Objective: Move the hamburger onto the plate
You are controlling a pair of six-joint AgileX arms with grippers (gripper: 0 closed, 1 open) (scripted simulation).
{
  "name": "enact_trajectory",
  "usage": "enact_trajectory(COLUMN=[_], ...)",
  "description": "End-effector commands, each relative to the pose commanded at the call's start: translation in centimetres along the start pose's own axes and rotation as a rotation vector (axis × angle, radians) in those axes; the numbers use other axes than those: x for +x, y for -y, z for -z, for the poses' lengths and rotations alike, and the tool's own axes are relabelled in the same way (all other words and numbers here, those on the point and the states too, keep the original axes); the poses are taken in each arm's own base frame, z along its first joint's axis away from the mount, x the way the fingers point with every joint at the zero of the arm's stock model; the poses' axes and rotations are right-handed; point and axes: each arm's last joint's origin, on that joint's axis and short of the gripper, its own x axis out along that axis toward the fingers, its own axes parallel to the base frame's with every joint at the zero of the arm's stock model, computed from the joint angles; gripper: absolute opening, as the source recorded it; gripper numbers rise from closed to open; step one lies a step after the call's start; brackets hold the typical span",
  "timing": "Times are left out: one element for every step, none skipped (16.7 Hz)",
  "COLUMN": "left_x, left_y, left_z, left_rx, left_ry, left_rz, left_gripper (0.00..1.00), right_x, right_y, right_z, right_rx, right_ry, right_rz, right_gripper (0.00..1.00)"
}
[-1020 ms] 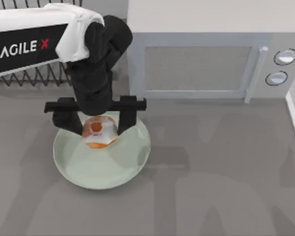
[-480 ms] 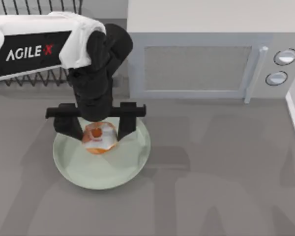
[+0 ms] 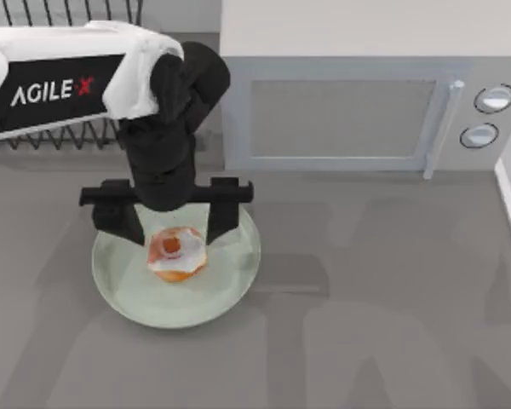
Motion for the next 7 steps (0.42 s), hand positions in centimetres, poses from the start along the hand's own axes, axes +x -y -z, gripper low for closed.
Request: enact_trajectory(left_x=[0.0,0.0,0.0,0.0,0.0,0.0,0.0], left_y=[0.0,0.0,0.0,0.0,0.0,0.0,0.0], left_z=[0.0,0.0,0.0,0.0,0.0,0.0,0.0], left_rx=[0.0,0.0,0.0,0.0,0.0,0.0,0.0], left_ry=[0.0,0.0,0.0,0.0,0.0,0.0,0.0], left_rz=[0.0,0.0,0.0,0.0,0.0,0.0,0.0], left_gripper=[0.98,1.0,1.0,1.0,1.0,1.0,1.0], right_x=[0.0,0.0,0.0,0.0,0.0,0.0,0.0], right_y=[0.0,0.0,0.0,0.0,0.0,0.0,0.0], right_z=[0.0,0.0,0.0,0.0,0.0,0.0,0.0], right_rx=[0.0,0.0,0.0,0.0,0.0,0.0,0.0], right_ry=[0.0,0.0,0.0,0.0,0.0,0.0,0.0], right_rz=[0.0,0.0,0.0,0.0,0.0,0.0,0.0], right_gripper=[1.0,1.0,1.0,1.0,1.0,1.0,1.0])
